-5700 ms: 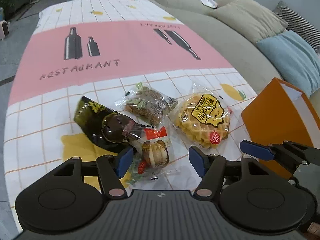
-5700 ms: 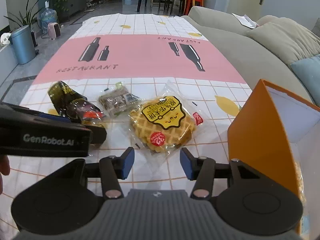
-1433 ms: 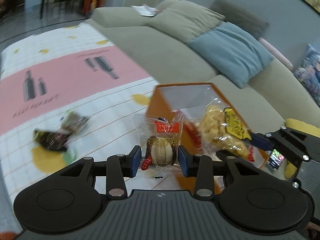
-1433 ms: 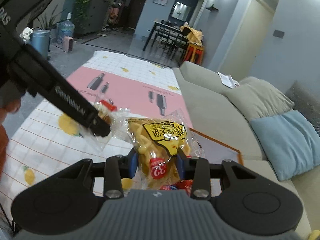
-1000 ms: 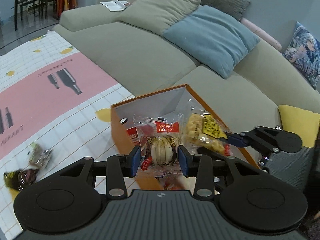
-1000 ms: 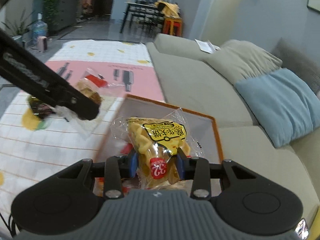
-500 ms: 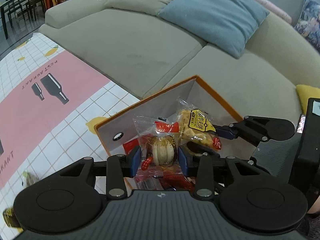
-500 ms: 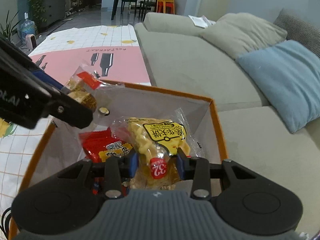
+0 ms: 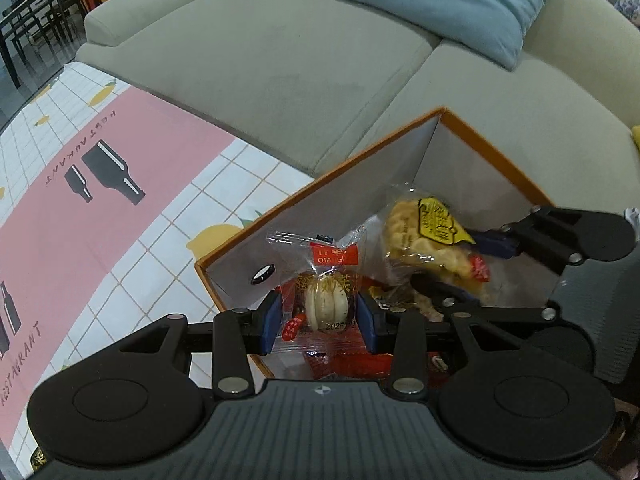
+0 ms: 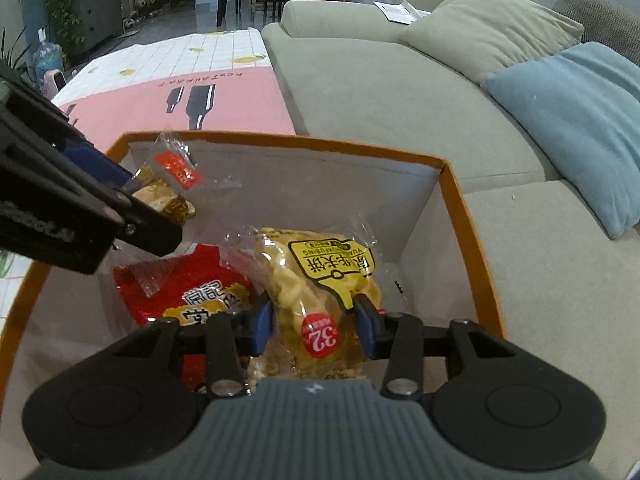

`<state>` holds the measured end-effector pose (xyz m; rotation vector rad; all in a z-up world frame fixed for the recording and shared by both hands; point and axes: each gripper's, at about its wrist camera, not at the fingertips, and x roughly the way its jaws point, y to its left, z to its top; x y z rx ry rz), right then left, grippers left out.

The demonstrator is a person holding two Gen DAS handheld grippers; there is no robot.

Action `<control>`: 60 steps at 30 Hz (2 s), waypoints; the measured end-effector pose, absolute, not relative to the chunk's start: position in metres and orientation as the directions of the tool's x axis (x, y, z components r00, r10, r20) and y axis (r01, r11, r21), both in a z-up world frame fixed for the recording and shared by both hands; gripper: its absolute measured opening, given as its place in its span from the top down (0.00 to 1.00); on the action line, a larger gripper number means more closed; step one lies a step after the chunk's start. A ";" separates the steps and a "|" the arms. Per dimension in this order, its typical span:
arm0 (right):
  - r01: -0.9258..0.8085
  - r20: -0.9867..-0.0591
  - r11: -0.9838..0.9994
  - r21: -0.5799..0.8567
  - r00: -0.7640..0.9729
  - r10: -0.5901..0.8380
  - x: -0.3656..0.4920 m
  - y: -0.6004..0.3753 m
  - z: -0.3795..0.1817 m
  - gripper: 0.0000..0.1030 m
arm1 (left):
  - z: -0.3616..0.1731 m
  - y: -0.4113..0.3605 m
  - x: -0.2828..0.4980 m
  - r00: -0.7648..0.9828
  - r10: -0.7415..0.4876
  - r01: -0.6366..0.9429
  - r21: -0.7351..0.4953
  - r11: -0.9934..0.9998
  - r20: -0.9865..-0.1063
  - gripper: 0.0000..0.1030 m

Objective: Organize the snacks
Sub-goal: 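Drop the cookie and waffle cake into the box by opening both tools, then withdraw both open tools from the box toward the last two snack packs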

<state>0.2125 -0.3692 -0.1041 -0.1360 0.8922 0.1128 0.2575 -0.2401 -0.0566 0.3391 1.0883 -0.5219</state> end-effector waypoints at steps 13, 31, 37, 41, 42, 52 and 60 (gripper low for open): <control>-0.176 -0.772 0.979 -0.103 0.635 0.033 0.201 -0.356 -0.092 0.47 | -0.052 -0.240 0.253 0.384 -0.204 0.575 0.060 0.816 -0.901 0.43; -0.158 -0.766 0.980 -0.118 0.643 0.011 0.165 -0.317 -0.036 0.43 | 0.026 -0.176 0.189 0.516 -0.323 0.536 0.005 0.844 -0.794 0.43; -0.143 -0.746 0.987 -0.074 0.664 0.040 0.138 -0.290 -0.015 0.41 | 0.039 -0.137 0.154 0.575 -0.327 0.490 -0.005 0.872 -0.750 0.43; -0.138 -0.721 0.989 -0.053 0.690 0.058 0.120 -0.266 -0.006 0.38 | 0.038 -0.103 0.136 0.605 -0.315 0.430 -0.034 0.902 -0.731 0.43; -0.138 -0.715 0.989 -0.046 0.696 0.064 0.115 -0.259 -0.005 0.38 | 0.037 -0.093 0.132 0.610 -0.312 0.414 -0.044 0.909 -0.729 0.42; -0.132 -0.662 0.979 0.156 0.721 0.203 0.082 -0.211 -0.025 0.38 | 0.006 -0.007 0.103 0.639 -0.248 0.265 -0.094 0.960 -0.728 0.38; -0.177 -0.696 0.969 0.173 0.674 0.248 0.078 -0.172 -0.058 0.38 | -0.025 0.035 0.101 0.617 -0.190 0.142 -0.129 0.981 -0.763 0.37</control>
